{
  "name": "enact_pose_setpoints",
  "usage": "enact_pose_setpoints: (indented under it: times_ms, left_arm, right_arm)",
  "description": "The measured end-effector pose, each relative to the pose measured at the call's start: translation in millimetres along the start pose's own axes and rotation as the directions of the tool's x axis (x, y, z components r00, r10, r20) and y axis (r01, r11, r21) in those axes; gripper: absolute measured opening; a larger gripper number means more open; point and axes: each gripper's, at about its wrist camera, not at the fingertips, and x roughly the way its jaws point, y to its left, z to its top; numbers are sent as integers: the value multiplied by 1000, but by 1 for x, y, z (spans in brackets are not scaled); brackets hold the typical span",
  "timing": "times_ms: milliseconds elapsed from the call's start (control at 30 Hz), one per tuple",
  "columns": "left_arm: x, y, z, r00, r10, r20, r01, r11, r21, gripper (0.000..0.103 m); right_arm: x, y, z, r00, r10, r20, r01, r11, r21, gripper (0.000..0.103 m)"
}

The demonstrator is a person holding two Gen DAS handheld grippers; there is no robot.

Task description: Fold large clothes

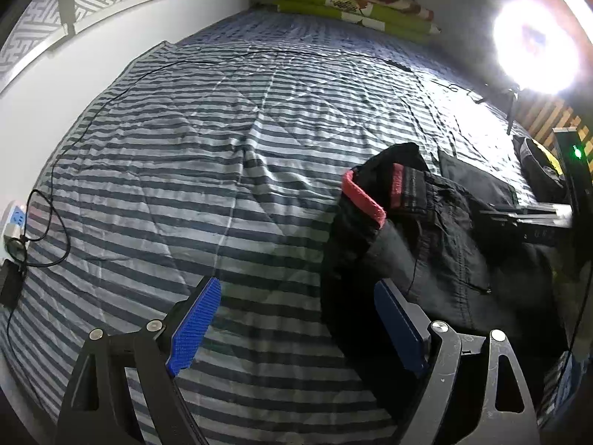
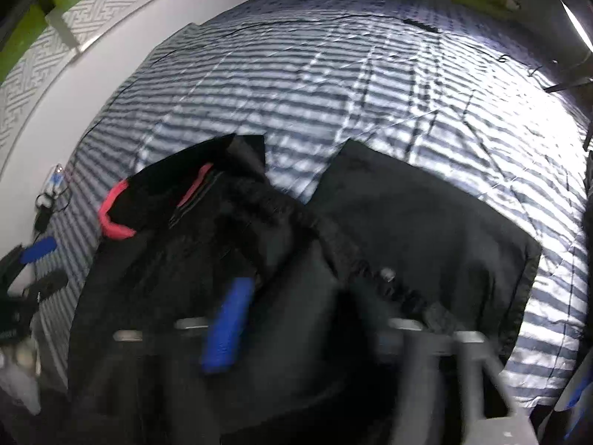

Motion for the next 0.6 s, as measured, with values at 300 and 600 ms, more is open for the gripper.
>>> enact_pose_setpoints:
  times_ms: [300, 600]
  left_arm:
    - [-35, 13, -18, 996, 80, 45, -82, 996, 37, 86]
    - [-96, 62, -43, 994, 63, 91, -54, 994, -97, 86]
  right_arm:
    - [-79, 28, -51, 980, 116, 159, -128, 990, 67, 1]
    - [-126, 168, -141, 885, 446, 133, -434, 894, -110, 1]
